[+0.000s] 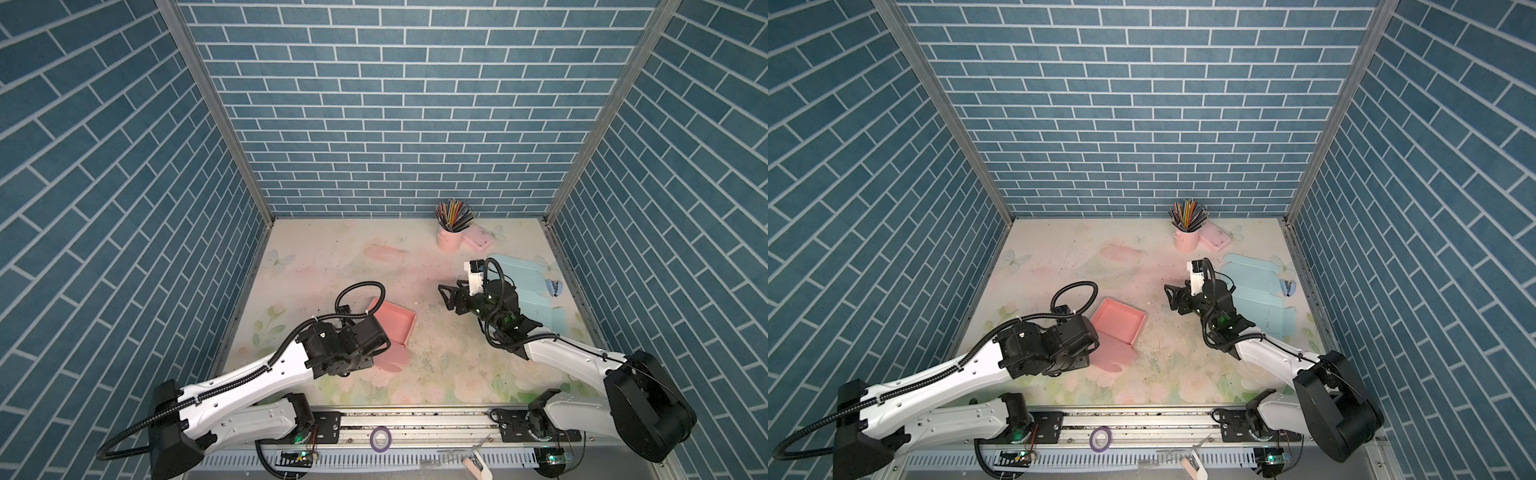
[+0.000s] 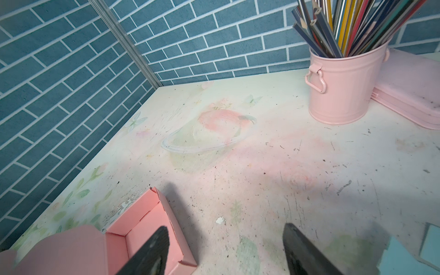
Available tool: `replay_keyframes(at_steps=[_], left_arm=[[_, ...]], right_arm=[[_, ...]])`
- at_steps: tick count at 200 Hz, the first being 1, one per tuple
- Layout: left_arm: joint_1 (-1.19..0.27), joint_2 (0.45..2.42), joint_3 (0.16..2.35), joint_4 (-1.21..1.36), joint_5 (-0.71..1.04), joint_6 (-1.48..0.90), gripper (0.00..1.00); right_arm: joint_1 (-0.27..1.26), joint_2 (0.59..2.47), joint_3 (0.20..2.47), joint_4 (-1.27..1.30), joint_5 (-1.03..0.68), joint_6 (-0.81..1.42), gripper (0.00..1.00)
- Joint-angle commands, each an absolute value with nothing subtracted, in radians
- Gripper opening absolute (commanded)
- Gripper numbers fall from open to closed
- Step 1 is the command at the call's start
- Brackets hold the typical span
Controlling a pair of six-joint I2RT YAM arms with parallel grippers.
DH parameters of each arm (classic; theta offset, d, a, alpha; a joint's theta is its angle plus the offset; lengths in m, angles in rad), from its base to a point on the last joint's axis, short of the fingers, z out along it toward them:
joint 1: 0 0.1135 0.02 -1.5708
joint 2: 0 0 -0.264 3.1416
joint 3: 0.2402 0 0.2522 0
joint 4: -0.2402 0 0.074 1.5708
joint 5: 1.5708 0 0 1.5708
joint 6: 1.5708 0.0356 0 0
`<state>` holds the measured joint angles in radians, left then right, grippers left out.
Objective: Fold the paper box
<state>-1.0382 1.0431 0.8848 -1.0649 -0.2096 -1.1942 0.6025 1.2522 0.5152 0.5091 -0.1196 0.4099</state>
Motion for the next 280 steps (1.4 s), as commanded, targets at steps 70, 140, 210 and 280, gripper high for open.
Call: replay_keyframes(at_steps=[70,140,210,280], left_arm=[[-0.959,1.054,0.910,-1.036,-0.238,-1.127,0.16],[-0.844,1.176,1.087,-1.076,-0.141,-0.795,0.01],[-0.746,1.345,1.367,-1.263,-0.106,-0.390,0.02],[-0.718,1.022,1.016,-1.083,-0.038,-0.774,0.80]], right_arm=[[0.611,1.173,0.486,0.554,-0.094,0.359,0.75],[0.610,1.176,0.395,0.790,-0.163,0.339,0.75],[0.611,1.251,0.395,0.988,-0.441,0.243,0.75],[0.612,1.276,0.439,0.930,-0.430,0.209,0.74]])
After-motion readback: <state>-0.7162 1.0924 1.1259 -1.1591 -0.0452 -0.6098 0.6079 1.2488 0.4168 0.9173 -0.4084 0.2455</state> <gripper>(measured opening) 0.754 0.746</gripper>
